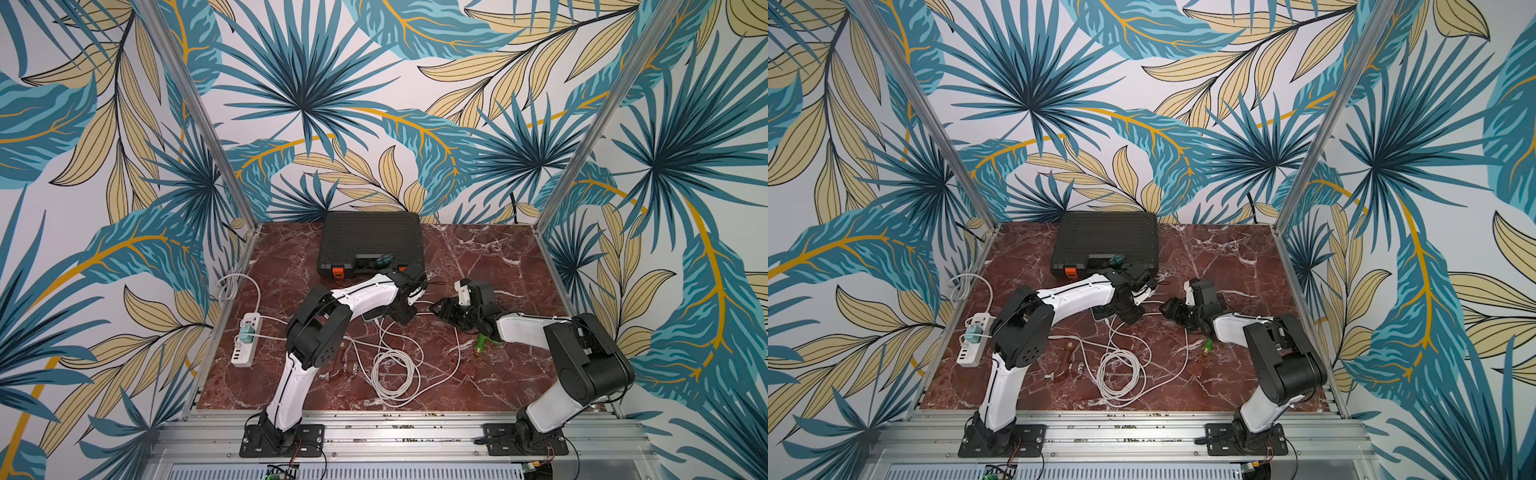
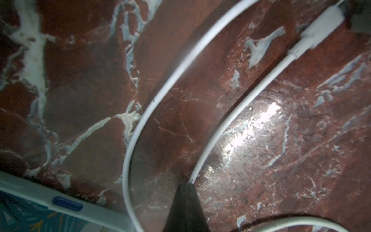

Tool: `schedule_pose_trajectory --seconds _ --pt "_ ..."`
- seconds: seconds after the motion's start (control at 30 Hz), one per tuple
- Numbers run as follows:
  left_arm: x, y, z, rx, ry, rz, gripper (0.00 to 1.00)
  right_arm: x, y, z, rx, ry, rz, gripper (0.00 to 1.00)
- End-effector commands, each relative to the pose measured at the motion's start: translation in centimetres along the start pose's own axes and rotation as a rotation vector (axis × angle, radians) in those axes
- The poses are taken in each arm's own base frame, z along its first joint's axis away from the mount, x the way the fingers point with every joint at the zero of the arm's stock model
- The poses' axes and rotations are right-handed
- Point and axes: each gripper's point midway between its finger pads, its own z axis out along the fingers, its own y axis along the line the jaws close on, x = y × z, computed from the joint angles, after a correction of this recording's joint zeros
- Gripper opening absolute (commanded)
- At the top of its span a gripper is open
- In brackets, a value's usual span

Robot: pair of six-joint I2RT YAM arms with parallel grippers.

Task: Plug the charging cable into the phone
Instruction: Pick up the charging cable from the center of the board.

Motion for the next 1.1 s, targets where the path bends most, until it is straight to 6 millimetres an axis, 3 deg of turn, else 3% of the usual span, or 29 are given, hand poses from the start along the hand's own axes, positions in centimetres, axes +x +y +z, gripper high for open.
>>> schedule_pose_trajectory --seconds 0.0,0.33,0.7,1.07 --pt "1.2 -0.1 2.2 0.017 0.038 -0.012 0.02 1.1 -1.8 0.6 0.035 0.020 0.052 0.70" --pt "1.2 -0.2 2.3 0.026 0.034 -0.013 0.01 1.2 -1.8 0.7 0.008 0.010 0.047 0.65" --pt "1.4 -0.3 2.3 0.034 0.036 -0.014 0.00 -0.1 -4.0 0.5 0.112 -0.058 0.068 0.65" --pt "1.3 -0.5 2.4 0.043 0.036 -0.013 0.00 0.6 -3.6 1.9 0.051 -0.013 0.051 0.61"
